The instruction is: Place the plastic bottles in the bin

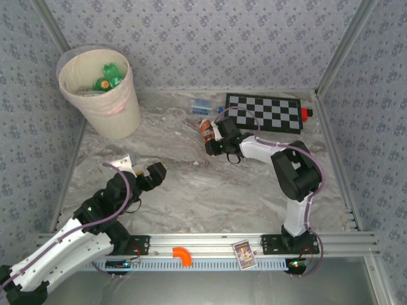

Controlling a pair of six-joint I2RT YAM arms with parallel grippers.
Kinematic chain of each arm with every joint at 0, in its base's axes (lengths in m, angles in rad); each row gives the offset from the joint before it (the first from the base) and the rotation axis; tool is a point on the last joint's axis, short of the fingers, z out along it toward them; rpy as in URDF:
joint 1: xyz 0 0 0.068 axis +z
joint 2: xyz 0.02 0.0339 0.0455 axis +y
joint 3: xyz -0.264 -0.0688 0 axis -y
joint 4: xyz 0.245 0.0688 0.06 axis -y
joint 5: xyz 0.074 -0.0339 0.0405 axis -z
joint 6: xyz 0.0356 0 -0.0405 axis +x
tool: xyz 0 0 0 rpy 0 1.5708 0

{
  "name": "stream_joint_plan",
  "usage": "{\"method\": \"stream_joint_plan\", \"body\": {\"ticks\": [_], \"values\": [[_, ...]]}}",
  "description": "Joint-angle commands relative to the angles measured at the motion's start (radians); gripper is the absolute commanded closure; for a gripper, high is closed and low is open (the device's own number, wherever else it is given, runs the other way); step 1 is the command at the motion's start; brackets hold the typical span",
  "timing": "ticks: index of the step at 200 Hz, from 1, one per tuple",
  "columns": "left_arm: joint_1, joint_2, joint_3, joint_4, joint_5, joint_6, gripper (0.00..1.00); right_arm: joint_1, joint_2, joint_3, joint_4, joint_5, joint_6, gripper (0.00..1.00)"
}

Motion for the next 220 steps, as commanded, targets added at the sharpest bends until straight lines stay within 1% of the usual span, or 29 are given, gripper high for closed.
{"method": "stream_joint_plan", "body": {"ticks": [1, 48, 64, 74, 110, 139, 171, 220], "values": [[-0.004, 0.008, -0.009, 0.093, 0.047, 0.001, 0.0, 0.017, -0.078, -0.046, 0.021, -0.003, 0.019, 0.65], [-0.004, 0.079, 0.006, 0.204, 0.114, 0.008, 0.0, 0.091, -0.218, -0.114, 0.026, 0.053, -0.004, 0.65], [0.012, 0.12, 0.018, 0.246, 0.146, 0.008, 0.0, 0.12, -0.275, -0.146, 0.04, 0.064, -0.007, 0.65], [0.032, 0.147, 0.023, 0.279, 0.191, 0.005, 0.01, 0.138, -0.308, -0.159, 0.043, 0.065, -0.01, 0.65], [0.147, 0.259, 0.027, 0.459, 0.391, -0.015, 0.02, 0.216, -0.412, -0.179, 0.017, 0.091, -0.048, 0.65], [0.184, 0.348, 0.05, 0.581, 0.506, -0.01, 0.03, 0.285, -0.468, -0.182, -0.012, 0.129, -0.072, 0.64], [0.198, 0.43, 0.095, 0.628, 0.557, -0.021, 0.05, 0.351, -0.496, -0.187, -0.034, 0.191, -0.092, 0.64], [0.204, 0.507, 0.135, 0.651, 0.589, -0.031, 0.07, 0.405, -0.51, -0.19, -0.035, 0.221, -0.109, 0.64]]}}
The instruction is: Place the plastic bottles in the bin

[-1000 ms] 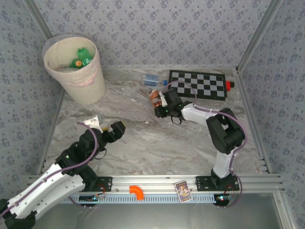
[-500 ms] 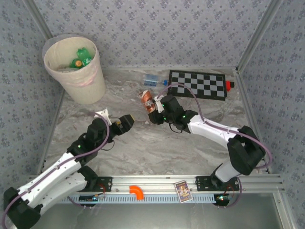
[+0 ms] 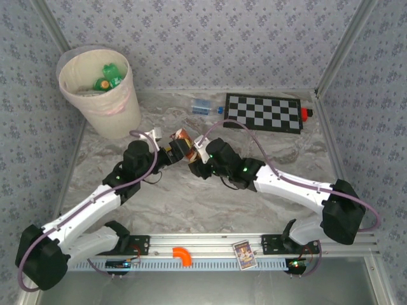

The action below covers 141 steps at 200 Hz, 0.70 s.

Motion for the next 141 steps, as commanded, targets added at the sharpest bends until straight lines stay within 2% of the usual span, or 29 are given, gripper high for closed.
{"method": "stream_joint_plan", "body": {"ticks": [1, 68, 108, 124, 141], "values": [[0.008, 0.019, 0.042, 0.061, 0.046, -0.012, 0.07, 0.019, -0.027, -0.009, -0.019, 0.043, -0.026, 0.64], [0.007, 0.034, 0.042, 0.059, 0.046, -0.013, 0.19, 0.029, -0.044, -0.032, -0.002, 0.053, -0.027, 0.64], [0.007, 0.036, 0.037, 0.035, 0.017, -0.012, 0.22, 0.029, -0.042, -0.037, 0.005, 0.053, -0.028, 0.64], [0.007, 0.039, 0.041, 0.033, 0.018, -0.011, 0.29, 0.029, -0.041, -0.038, 0.007, 0.053, -0.026, 0.64], [0.006, 0.041, 0.043, 0.032, 0.011, -0.013, 0.28, 0.029, -0.042, -0.037, 0.005, 0.056, -0.024, 0.63]]}}
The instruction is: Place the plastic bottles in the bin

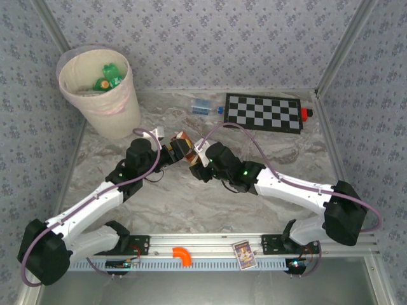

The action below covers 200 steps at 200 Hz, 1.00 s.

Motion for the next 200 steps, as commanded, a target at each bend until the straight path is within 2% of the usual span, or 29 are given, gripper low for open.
{"method": "stream_joint_plan", "body": {"ticks": [1, 47, 64, 99, 123, 138, 147, 200], "values": [[0.006, 0.002, 0.037, 0.013, -0.014, 0.001, 0.28, 0.005, -0.026, -0.009, 0.006, 0.014, -0.012, 0.63], [0.002, -0.002, 0.039, -0.004, -0.022, 0.01, 0.33, 0.005, -0.04, -0.01, 0.013, 0.017, -0.007, 0.62], [0.0, -0.012, 0.041, -0.015, -0.034, 0.015, 0.42, 0.005, -0.039, -0.009, 0.01, 0.018, -0.006, 0.57], [-0.01, -0.027, 0.06, -0.048, -0.053, 0.033, 0.41, 0.003, -0.041, -0.011, 0.01, 0.024, -0.004, 0.51], [-0.013, -0.03, 0.066, -0.054, -0.061, 0.033, 0.42, 0.0, -0.051, -0.018, 0.013, 0.026, -0.003, 0.38], [-0.014, -0.033, 0.072, -0.064, -0.065, 0.036, 0.42, -0.002, -0.064, -0.026, 0.012, 0.04, 0.003, 0.17], [-0.014, -0.037, 0.079, -0.077, -0.074, 0.042, 0.41, -0.005, -0.08, -0.033, 0.008, 0.045, 0.006, 0.0], [0.017, -0.042, 0.211, -0.27, -0.166, 0.111, 0.41, -0.03, -0.28, -0.117, -0.004, 0.067, 0.028, 0.0]]}}
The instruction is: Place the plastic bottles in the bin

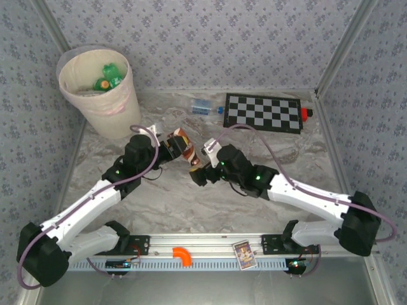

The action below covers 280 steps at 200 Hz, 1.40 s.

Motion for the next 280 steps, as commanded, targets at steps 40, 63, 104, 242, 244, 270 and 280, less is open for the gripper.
{"method": "stream_joint_plan", "body": {"ticks": [40, 63, 104, 242, 244, 270, 280], "values": [[0.161, -0.007, 0.26, -0.245, -0.056, 0.048, 0.41, -0.022, -0.316, -0.134, 0.042, 0.081, 0.041, 0.0], [0.27, 0.021, 0.399, -0.335, -0.027, 0.048, 0.41, -0.026, -0.407, -0.171, 0.042, 0.083, 0.044, 0.0], [0.491, 0.097, 0.629, -0.409, 0.047, 0.048, 0.4, -0.026, -0.505, -0.209, 0.053, 0.088, 0.044, 0.0], [0.987, 0.454, 0.928, -0.386, 0.032, -0.138, 0.41, -0.027, -0.584, -0.2, -0.038, 0.091, 0.035, 0.0], [0.987, 0.459, 0.929, -0.384, 0.032, -0.137, 0.42, -0.027, -0.587, -0.2, -0.04, 0.092, 0.035, 0.0], [0.987, 0.532, 0.986, -0.401, 0.034, -0.143, 0.41, -0.027, -0.602, -0.205, -0.049, 0.097, 0.04, 0.0], [0.987, 0.562, 1.019, -0.417, 0.028, -0.135, 0.41, -0.027, -0.601, -0.205, -0.053, 0.097, 0.042, 0.0]]}}
